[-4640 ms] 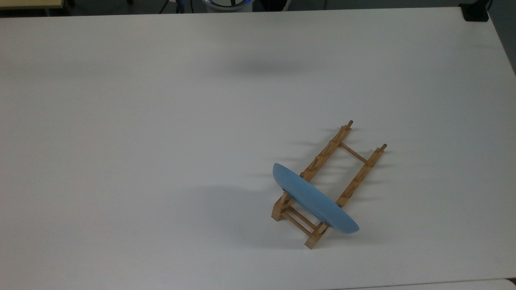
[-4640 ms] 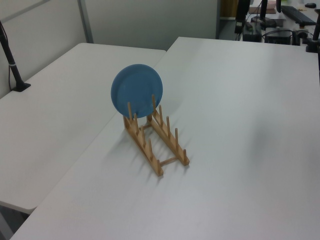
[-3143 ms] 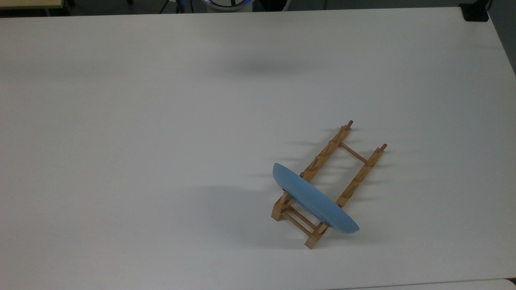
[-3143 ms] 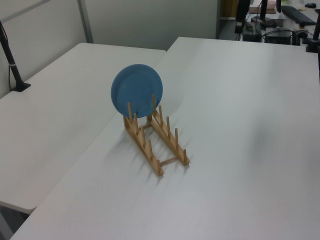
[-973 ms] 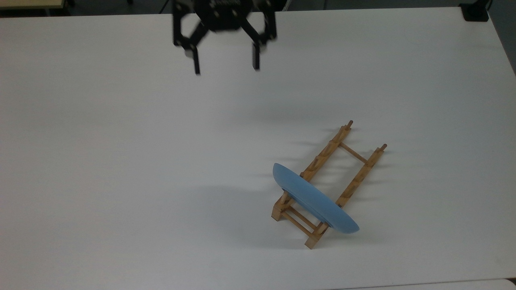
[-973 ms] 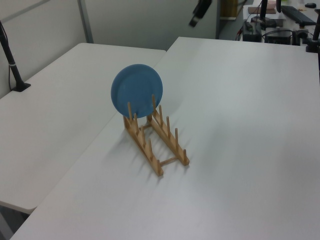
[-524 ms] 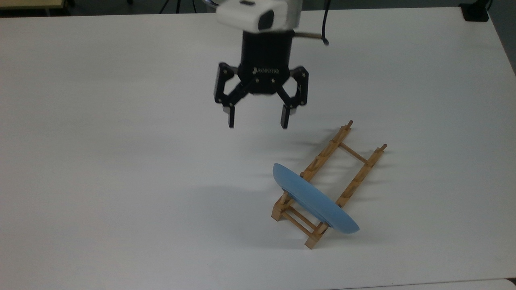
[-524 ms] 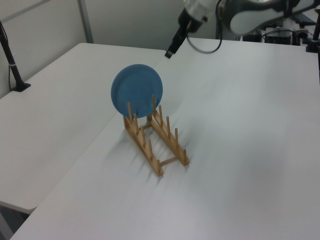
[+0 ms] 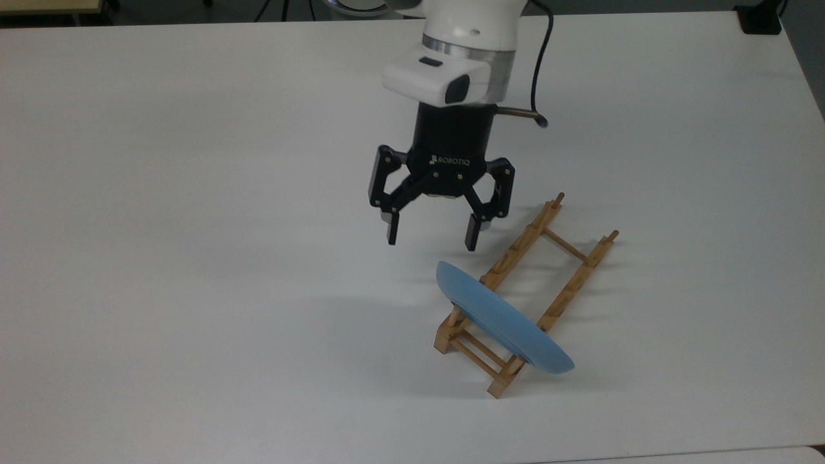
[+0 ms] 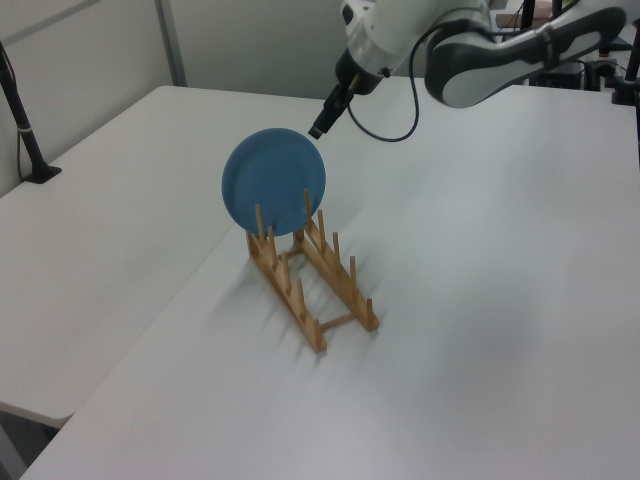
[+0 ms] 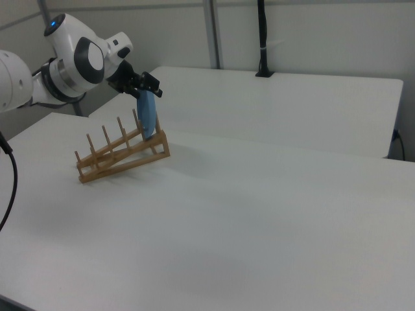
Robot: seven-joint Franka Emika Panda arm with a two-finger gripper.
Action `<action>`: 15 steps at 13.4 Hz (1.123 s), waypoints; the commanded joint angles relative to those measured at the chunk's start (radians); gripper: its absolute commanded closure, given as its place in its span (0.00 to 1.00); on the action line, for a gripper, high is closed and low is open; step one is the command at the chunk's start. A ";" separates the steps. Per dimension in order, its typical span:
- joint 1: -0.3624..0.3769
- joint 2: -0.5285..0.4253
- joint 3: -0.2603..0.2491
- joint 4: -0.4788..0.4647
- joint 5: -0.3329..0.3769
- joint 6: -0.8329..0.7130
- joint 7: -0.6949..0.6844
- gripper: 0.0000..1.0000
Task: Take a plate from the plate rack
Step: 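Lower the open gripper toward the rim of the blue plate, then close the gripper on the blue plate's rim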
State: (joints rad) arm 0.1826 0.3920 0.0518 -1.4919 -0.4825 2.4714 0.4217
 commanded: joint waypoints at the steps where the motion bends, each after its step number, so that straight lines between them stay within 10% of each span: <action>1: 0.041 0.090 -0.016 0.102 -0.040 0.021 0.092 0.08; 4: 0.058 0.110 -0.023 0.124 -0.085 0.021 0.138 0.16; 15: 0.063 0.139 -0.021 0.122 -0.225 0.021 0.207 0.92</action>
State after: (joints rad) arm 0.2292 0.5143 0.0494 -1.3870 -0.6612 2.4735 0.6004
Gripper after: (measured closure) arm 0.744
